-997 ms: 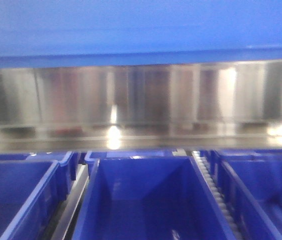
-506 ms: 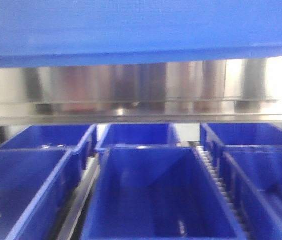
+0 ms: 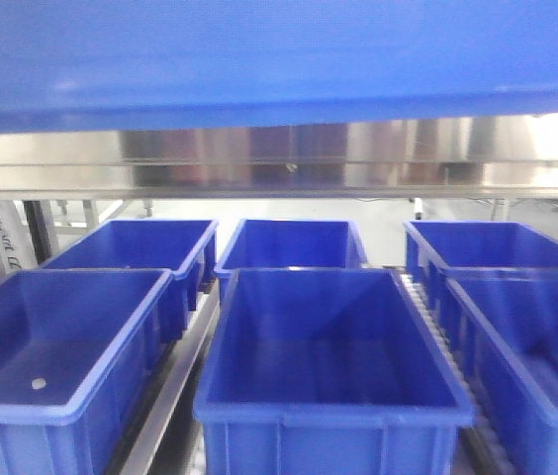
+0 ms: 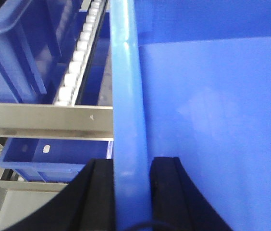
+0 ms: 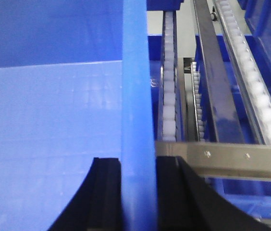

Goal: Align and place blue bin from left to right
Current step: 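Drive the base to another shelf while holding the bin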

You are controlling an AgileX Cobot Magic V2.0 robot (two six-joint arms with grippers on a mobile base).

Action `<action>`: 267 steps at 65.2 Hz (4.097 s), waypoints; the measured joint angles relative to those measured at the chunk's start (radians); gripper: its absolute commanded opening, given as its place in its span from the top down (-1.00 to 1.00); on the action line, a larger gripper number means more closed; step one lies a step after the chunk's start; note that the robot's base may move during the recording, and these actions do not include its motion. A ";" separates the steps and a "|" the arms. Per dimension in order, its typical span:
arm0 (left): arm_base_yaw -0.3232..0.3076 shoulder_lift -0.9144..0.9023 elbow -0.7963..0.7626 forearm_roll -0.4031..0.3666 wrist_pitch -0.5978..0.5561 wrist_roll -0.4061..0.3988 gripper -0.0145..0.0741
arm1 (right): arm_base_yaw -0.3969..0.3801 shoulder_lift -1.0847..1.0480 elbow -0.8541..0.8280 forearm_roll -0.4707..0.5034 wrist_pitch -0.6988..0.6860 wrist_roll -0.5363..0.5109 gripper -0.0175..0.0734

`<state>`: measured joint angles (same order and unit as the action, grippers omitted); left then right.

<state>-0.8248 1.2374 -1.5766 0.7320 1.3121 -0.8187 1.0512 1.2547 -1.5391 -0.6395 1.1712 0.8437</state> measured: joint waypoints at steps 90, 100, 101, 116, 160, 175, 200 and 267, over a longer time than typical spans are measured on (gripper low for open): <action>0.000 0.000 0.000 0.000 0.000 0.002 0.92 | 0.000 0.000 0.000 0.000 -0.002 0.002 0.77; 0.000 0.000 0.000 0.000 0.000 0.002 0.92 | 0.000 0.000 0.000 0.000 -0.002 0.002 0.77; 0.000 0.000 0.000 0.000 0.000 0.002 0.92 | 0.000 0.000 0.000 0.000 -0.002 0.002 0.77; 0.000 0.000 0.000 0.000 0.000 0.002 0.92 | 0.000 0.000 0.000 0.000 -0.003 0.002 0.77; 0.000 0.000 0.000 0.000 0.000 0.002 0.92 | 0.000 0.000 0.000 -0.002 -0.003 0.002 0.77; 0.000 0.000 0.000 0.000 0.000 0.002 0.92 | 0.000 0.000 0.000 -0.002 -0.003 0.002 0.77; 0.000 0.000 0.000 0.000 0.000 0.002 0.92 | 0.000 0.000 0.000 -0.002 -0.003 0.002 0.77; 0.000 0.000 0.000 0.000 0.000 0.002 0.92 | 0.000 0.000 0.000 -0.002 -0.003 0.002 0.77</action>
<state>-0.8248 1.2374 -1.5766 0.7320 1.3121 -0.8167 1.0512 1.2547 -1.5391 -0.6413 1.1683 0.8455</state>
